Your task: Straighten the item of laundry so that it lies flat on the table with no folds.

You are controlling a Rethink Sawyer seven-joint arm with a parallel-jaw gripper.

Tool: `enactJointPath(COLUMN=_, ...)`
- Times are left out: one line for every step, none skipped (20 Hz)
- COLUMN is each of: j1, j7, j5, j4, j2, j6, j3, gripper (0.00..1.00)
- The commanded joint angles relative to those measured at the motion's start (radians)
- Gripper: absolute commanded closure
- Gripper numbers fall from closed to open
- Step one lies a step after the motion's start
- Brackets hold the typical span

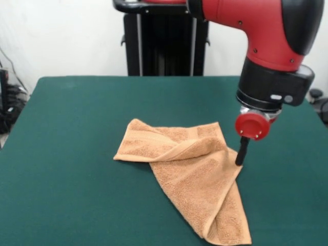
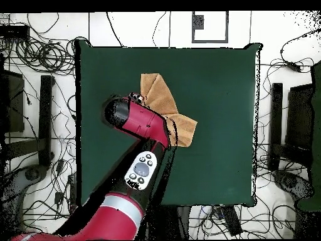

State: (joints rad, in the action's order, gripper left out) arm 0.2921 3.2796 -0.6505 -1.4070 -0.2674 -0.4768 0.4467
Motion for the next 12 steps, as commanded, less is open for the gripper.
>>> enactJointPath(j1=-0.209, j7=-0.352, j5=0.097, j4=-0.2, j2=-0.148, j6=0.041, j3=-0.328, gripper=0.0)
enactJointPath(j1=-0.258, j7=-0.414, j5=0.122, j4=-0.21, j2=-0.157, j6=0.04, j3=-0.381, gripper=0.0)
enactJointPath(j1=-0.283, j7=-0.424, j5=0.142, j4=-0.214, j2=-0.158, j6=0.048, j3=-0.411, gripper=0.0)
enactJointPath(j1=-0.317, j7=-0.455, j5=0.173, j4=-0.212, j2=-0.153, j6=0.056, j3=-0.454, gripper=0.0)
enactJointPath(j1=-0.339, j7=-0.458, j5=0.199, j4=-0.21, j2=-0.153, j6=0.053, j3=-0.482, gripper=0.0)
enactJointPath(j1=-0.362, j7=-0.484, j5=0.227, j4=-0.2, j2=-0.149, j6=0.025, j3=-0.513, gripper=0.0)
enactJointPath(j1=-0.376, j7=-0.492, j5=0.251, j4=-0.193, j2=-0.149, j6=0.001, j3=-0.529, gripper=0.0)
enactJointPath(j1=-0.389, j7=-0.499, j5=0.273, j4=-0.185, j2=-0.144, j6=-0.018, j3=-0.545, gripper=0.0)
enactJointPath(j1=-0.402, j7=-0.506, j5=0.296, j4=-0.176, j2=-0.139, j6=-0.036, j3=-0.561, gripper=0.0)
enactJointPath(j1=-0.411, j7=-0.503, j5=0.316, j4=-0.164, j2=-0.129, j6=-0.05, j3=-0.573, gripper=0.0)
enactJointPath(j1=-0.417, j7=-0.494, j5=0.333, j4=-0.159, j2=-0.127, j6=-0.054, j3=-0.582, gripper=0.0)
enactJointPath(j1=-0.428, j7=-0.491, j5=0.348, j4=-0.157, j2=-0.122, j6=-0.054, j3=-0.593, gripper=0.0)
